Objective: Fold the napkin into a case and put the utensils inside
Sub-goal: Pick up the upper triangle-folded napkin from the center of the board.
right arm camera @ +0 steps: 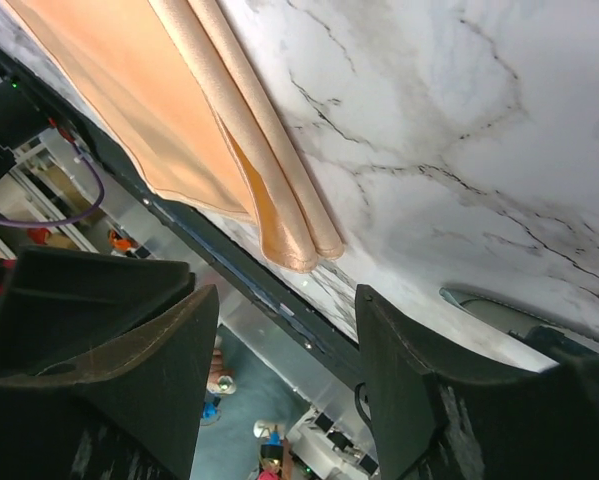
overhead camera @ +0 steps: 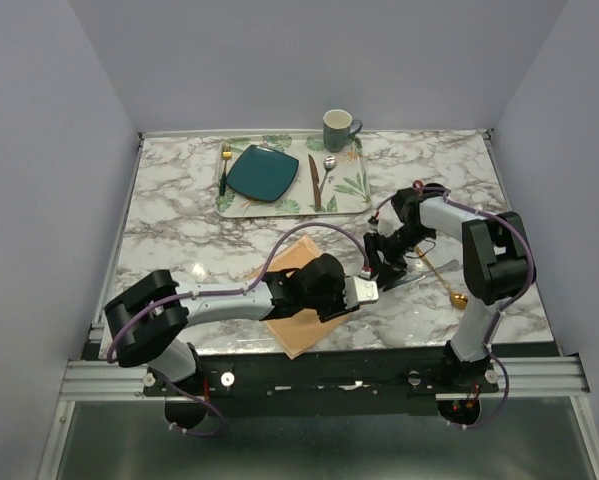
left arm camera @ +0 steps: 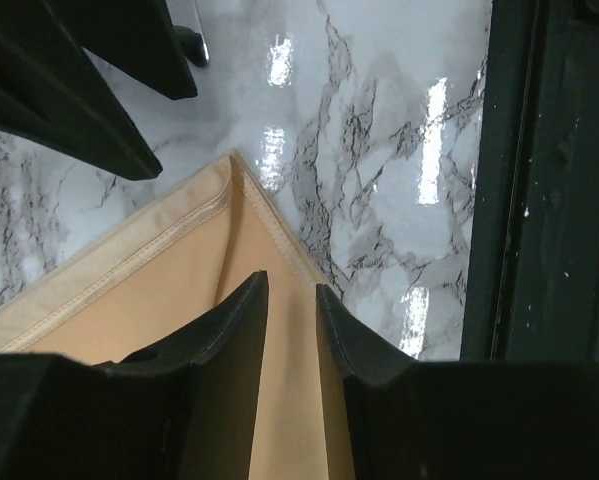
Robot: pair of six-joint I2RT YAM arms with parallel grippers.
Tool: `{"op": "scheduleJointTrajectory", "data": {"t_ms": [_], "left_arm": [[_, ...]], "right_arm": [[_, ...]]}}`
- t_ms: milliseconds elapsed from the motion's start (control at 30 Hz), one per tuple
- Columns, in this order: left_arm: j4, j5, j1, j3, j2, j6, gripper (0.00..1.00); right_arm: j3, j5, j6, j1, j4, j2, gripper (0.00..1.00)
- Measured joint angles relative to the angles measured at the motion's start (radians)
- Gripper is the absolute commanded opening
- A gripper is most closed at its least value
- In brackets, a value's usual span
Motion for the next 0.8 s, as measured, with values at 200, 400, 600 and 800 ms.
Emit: {"op": "scheduleJointTrajectory", "data": {"t_ms": [200, 400, 600, 800], "left_arm": [[0.068, -0.049, -0.04, 0.0, 0.092, -0.032, 0.35], [0.087, -0.071, -0.041, 0.003, 0.158, -0.046, 0.36], [0.101, -0.082, -0.042, 0.033, 0.212, -0.062, 0.36], [0.103, -0.092, -0.042, 0.054, 0.234, -0.07, 0.17]], "right_arm": [[-0.014, -0.004, 0.019, -0.003, 0.02, -0.002, 0.65], [-0.016, -0.009, 0.031, -0.003, 0.027, -0.002, 0.67], [-0.018, -0.017, 0.039, -0.003, 0.028, -0.002, 0.68], [-0.029, -0.021, 0.042, -0.003, 0.029, 0.001, 0.73]]}}
